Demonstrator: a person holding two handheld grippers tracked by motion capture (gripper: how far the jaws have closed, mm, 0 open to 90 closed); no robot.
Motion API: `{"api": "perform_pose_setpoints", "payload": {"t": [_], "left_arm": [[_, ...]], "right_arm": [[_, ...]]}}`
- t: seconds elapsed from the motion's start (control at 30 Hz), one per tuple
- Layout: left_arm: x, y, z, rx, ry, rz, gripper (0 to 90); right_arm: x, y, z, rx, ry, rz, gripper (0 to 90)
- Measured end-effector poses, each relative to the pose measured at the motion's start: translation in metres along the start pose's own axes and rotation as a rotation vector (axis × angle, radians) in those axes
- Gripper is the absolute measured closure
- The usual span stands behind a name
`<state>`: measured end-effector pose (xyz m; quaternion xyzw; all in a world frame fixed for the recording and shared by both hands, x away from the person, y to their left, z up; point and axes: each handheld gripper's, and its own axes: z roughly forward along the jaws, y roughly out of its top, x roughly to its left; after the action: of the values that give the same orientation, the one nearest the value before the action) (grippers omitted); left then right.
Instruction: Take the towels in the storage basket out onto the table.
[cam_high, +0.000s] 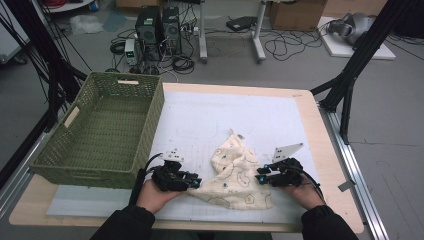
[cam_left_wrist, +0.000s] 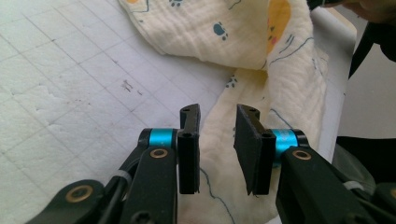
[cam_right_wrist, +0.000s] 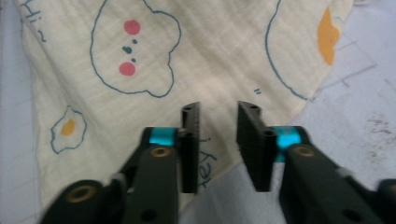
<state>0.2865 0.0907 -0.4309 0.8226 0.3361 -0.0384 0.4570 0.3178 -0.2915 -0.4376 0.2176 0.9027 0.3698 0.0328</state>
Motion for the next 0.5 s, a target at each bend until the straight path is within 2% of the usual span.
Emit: {"api": "perform_pose_setpoints", "payload": {"t": [0.07,0.13,0.17,0.23,0.33,0.4,0.43,0.5], "left_arm": [[0.0,-0.001,0.001,0.013,0.0,0.0,68.1],[0.0,-0.002,0.002,0.029,-0.006,0.001,66.9],[-0.001,-0.002,0.004,0.038,-0.007,0.001,66.6],[-0.001,-0.003,0.006,0.05,-0.008,0.005,67.4],[-0.001,-0.003,0.006,0.041,-0.011,0.004,67.5],[-0.001,-0.003,0.004,0.033,-0.01,0.004,67.3],[0.0,-0.003,0.003,0.032,-0.007,0.003,67.0],[0.0,-0.003,0.002,0.023,-0.004,-0.001,67.0]], "right_arm": [[0.001,0.0,0.002,0.003,-0.006,-0.013,66.8],[0.004,0.001,0.004,0.001,-0.026,-0.032,73.0],[0.004,0.001,0.003,0.004,-0.018,-0.036,86.2],[0.005,0.001,0.002,0.011,-0.019,-0.046,88.2],[0.009,-0.001,-0.002,0.028,-0.024,-0.06,88.9],[0.012,-0.005,-0.008,0.039,-0.023,-0.073,89.0],[0.015,-0.013,-0.016,0.049,-0.022,-0.075,89.1],[0.016,-0.019,-0.024,0.054,-0.014,-0.063,89.0]]}}
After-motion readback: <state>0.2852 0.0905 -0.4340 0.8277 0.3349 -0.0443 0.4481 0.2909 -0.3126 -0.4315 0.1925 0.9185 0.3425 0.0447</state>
